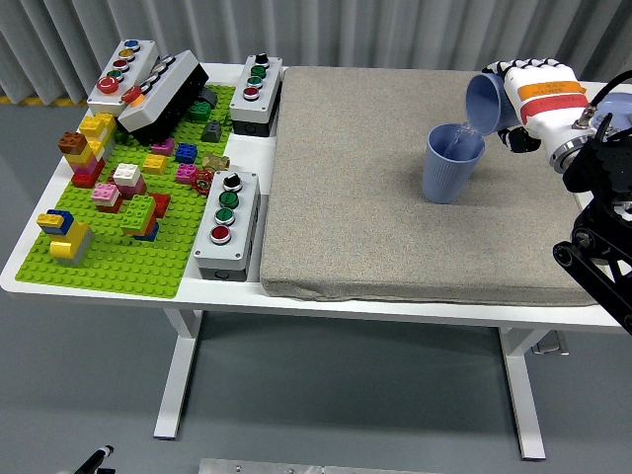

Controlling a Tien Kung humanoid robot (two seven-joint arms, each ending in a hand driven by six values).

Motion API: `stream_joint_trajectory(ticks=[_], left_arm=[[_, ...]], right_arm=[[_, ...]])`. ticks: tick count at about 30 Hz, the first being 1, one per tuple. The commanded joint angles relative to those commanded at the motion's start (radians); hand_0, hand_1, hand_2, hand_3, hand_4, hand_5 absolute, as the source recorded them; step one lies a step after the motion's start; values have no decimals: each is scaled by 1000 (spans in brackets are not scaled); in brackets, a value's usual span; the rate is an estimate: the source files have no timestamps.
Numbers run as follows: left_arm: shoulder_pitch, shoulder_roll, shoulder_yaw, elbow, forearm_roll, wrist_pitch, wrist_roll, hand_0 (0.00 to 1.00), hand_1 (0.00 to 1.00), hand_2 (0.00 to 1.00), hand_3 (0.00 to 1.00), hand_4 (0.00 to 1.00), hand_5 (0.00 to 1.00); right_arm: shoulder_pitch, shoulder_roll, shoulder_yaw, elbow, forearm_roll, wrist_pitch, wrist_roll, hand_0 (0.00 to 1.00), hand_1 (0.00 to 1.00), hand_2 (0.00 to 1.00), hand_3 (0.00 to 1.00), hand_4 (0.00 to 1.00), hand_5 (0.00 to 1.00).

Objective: Pick cup pour cup place

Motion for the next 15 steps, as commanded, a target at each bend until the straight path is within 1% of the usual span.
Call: stream_joint_trajectory(ticks=[15], left_arm=[[3, -1, 1, 0, -2, 1, 0, 872, 835, 900, 796, 647, 998]], right_arm=[[-4, 2, 0, -1, 2, -1, 1, 791, 641, 531, 632, 695, 10]])
